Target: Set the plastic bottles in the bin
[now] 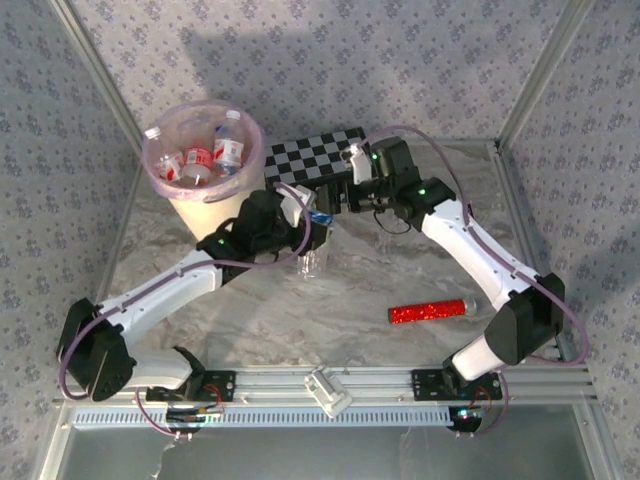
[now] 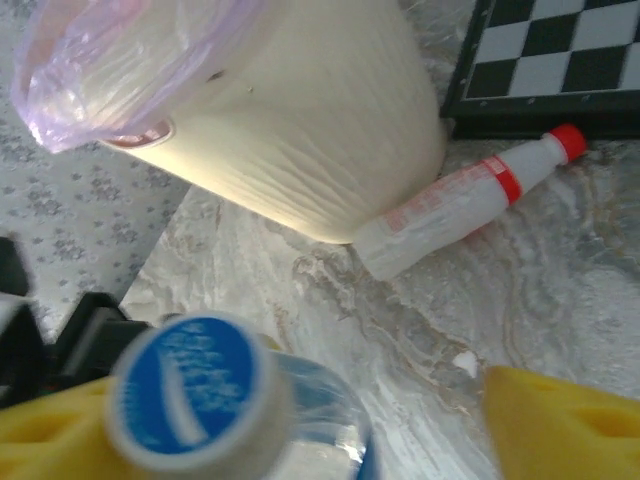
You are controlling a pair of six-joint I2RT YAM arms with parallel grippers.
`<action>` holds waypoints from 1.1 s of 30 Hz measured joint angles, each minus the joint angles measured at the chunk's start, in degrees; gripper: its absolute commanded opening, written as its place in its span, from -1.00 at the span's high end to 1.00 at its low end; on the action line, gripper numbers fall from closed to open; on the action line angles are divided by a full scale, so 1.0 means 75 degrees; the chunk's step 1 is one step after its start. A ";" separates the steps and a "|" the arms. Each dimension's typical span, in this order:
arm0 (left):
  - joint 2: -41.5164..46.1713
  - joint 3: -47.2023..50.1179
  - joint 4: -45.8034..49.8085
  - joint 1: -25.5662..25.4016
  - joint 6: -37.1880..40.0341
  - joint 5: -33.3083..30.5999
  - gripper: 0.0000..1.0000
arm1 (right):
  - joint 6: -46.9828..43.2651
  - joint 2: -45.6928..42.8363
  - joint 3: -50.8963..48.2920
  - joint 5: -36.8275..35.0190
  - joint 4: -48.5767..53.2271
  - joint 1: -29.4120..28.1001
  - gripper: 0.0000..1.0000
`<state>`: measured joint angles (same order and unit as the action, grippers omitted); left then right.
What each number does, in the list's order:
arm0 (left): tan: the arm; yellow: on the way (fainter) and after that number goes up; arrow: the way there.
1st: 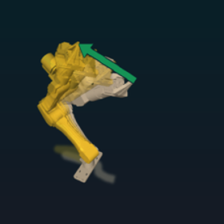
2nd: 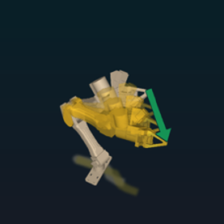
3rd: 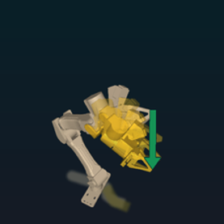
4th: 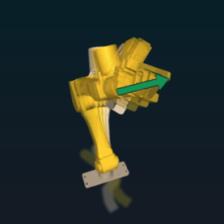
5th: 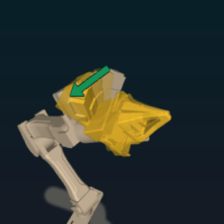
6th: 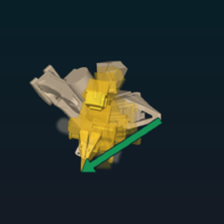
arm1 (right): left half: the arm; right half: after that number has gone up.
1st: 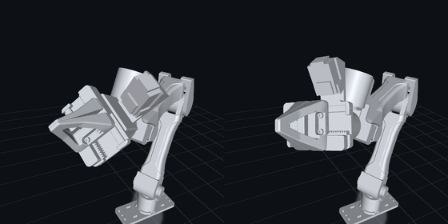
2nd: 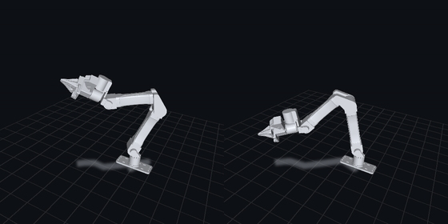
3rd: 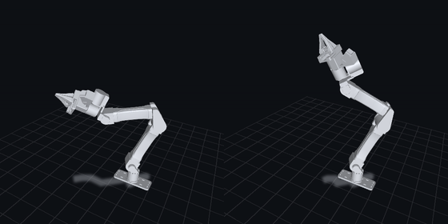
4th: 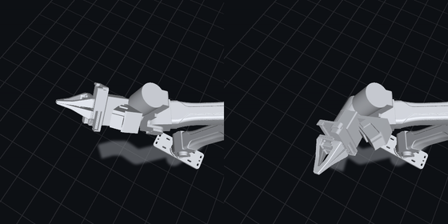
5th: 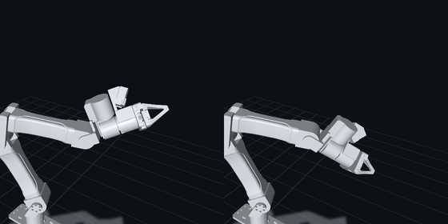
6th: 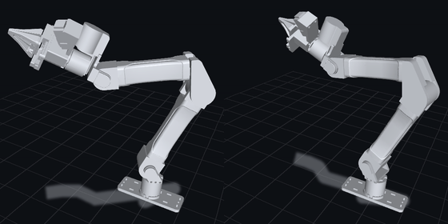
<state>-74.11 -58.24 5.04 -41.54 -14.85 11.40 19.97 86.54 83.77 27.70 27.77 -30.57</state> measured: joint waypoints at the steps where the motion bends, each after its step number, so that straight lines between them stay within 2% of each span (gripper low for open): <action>1: 0.0041 -0.0201 0.0210 0.0085 0.0093 0.0006 0.51 | -0.0044 -0.0038 0.0093 -0.0055 0.0017 0.0050 -1.00; 3: 0.0079 -0.0662 0.0641 0.0373 0.0242 -0.0131 0.62 | -0.0140 -0.0312 0.0157 -0.0152 0.0047 0.0131 -1.00; 6: 0.0277 -0.1527 0.0947 0.1288 0.0402 -0.0589 0.75 | -0.0207 -0.1119 -0.0131 -0.0309 0.0291 0.0527 -1.00; 10: 0.0676 -0.2576 0.0685 0.2579 0.0548 -0.1026 0.98 | -0.0160 -0.2159 -0.1020 -0.0332 0.0303 0.1212 -1.00; 13: 0.0871 -0.2984 0.0271 0.3153 0.0580 -0.1052 1.00 | -0.0122 -0.2428 -0.1670 -0.0323 0.0370 0.1370 -1.00; 19: 0.0501 -0.3687 -0.0146 0.3803 0.0868 -0.1338 1.00 | -0.0041 -0.2512 -0.2801 -0.0321 0.0615 0.1547 -1.00; 28: -0.0973 -0.4159 -0.0248 0.5062 0.0793 -0.2075 1.00 | 0.0015 -0.3217 -0.3246 -0.0326 0.0729 0.1647 -1.00; 33: -0.1649 -0.4167 -0.0248 0.5205 0.0822 -0.2288 1.00 | 0.0009 -0.3445 -0.3308 -0.0326 0.0941 0.1716 -1.00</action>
<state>-86.48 -89.49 3.18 -2.50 -8.69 -5.76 20.03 60.71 58.96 25.26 34.83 -17.69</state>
